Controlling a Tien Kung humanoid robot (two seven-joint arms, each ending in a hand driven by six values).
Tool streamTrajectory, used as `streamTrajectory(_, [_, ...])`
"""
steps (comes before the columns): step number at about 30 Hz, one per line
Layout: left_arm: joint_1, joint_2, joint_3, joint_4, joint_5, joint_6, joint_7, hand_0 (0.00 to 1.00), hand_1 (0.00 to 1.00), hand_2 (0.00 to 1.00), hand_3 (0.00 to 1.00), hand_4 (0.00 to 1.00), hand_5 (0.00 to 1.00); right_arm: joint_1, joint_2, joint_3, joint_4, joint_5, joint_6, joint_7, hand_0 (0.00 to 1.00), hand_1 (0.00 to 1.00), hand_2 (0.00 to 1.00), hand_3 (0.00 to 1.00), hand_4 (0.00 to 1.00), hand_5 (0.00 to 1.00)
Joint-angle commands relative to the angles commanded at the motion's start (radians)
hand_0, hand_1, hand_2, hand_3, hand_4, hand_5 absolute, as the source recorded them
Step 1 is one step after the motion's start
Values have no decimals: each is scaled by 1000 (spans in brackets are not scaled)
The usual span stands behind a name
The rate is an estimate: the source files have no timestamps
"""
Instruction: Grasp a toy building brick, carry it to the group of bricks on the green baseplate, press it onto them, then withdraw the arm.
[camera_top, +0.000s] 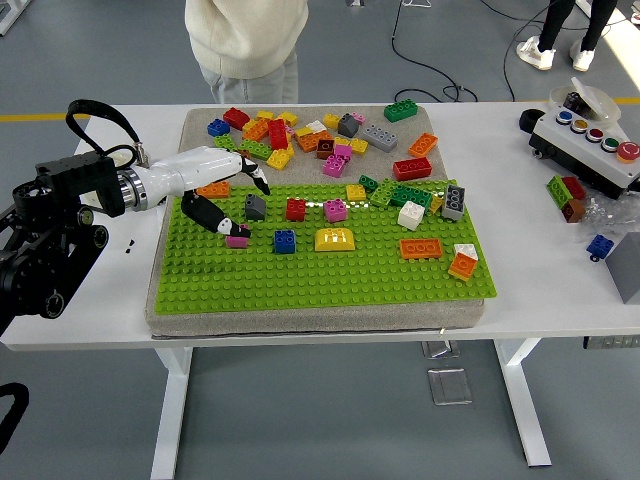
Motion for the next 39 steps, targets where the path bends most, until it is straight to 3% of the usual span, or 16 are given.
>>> streamTrajectory(9, [-13,-16,-6,54,0,50,14,871,788,750,738,997,234,1,1,-6,0,-2,-4,4,727,657,702,571,908,498])
streamTrajectory(10, [-15,-18,-7,60,0,56,15,846,782,742,721,781,81,0,1,-7,0,-2,-4,4,728,657,702,571,907,497])
streamTrajectory(15, [-17,-21,-8,76,0,82,21,846,782,742,721,781,81,-1,1,-10,0,-1,-4,4,728,657,702,571,907,497])
streamTrajectory(16, [-18,-22,-9,79,0,85,24,776,731,645,622,525,2,0,1,-11,0,-1,-4,4,728,657,702,571,908,498])
streamTrajectory(21, [-18,-23,-16,88,0,97,35,776,731,645,622,525,2,0,2,-13,0,0,-5,6,728,657,702,571,908,498])
streamTrajectory(22, [-18,-23,-16,88,0,98,36,700,670,610,566,370,2,-1,2,-13,0,0,-5,6,729,657,702,571,907,497])
streamTrajectory(32, [-17,-24,-27,86,0,91,41,678,652,602,564,357,2,-2,2,-12,0,1,-6,9,728,657,702,571,907,497])
streamTrajectory(39, [-15,-28,-49,72,0,22,45,698,686,619,591,394,2,-2,0,-8,0,2,-5,9,728,657,702,571,907,497])
